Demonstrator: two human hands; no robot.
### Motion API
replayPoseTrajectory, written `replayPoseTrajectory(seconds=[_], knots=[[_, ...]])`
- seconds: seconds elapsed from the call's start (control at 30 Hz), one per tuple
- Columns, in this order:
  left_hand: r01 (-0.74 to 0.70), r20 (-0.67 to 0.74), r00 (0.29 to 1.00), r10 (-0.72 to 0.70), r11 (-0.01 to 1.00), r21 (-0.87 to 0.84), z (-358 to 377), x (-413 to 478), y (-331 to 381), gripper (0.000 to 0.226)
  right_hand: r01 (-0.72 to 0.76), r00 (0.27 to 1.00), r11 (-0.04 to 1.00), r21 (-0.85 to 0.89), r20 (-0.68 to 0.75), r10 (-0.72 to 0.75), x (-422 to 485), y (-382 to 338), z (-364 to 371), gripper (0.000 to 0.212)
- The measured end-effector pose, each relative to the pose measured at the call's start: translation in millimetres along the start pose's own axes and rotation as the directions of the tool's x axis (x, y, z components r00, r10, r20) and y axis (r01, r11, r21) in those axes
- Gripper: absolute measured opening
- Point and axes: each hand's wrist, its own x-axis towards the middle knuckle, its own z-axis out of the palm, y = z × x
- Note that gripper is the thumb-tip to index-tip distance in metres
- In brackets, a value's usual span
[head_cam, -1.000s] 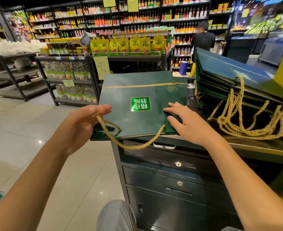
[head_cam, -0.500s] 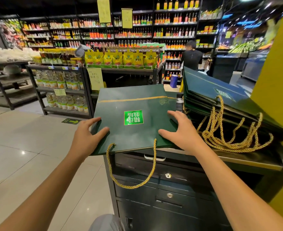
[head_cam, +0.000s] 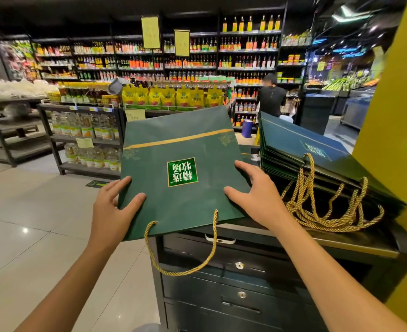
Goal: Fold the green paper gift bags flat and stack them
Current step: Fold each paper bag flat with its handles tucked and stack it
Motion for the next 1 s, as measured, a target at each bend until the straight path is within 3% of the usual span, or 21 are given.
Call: replayPoseTrajectory(seconds=[0.27,0.5,0.77,1.0], knots=[[0.115,0.02,0.993,-0.116,0.993,0.018,-45,32,61,0.045,0.015,1.0,1.0,0.019,-0.025,-0.015,14,-49,-11,0.054],[0.083,0.079,0.993,-0.092,0.991,0.108,-54,60,117,0.039,-0.016,1.0,0.994,-0.111,0.019,0.018,28,-77,-47,0.051],[-0.01,0.196,0.981,0.002,0.999,0.041,0,79,172,0.031,-0.097,0.994,0.975,-0.198,-0.072,0.084,34,-69,-120,0.054],[-0.038,0.395,0.918,0.032,0.999,0.005,95,86,209,0.033,-0.312,0.944,0.908,-0.279,-0.201,0.262,28,-35,-190,0.045]])
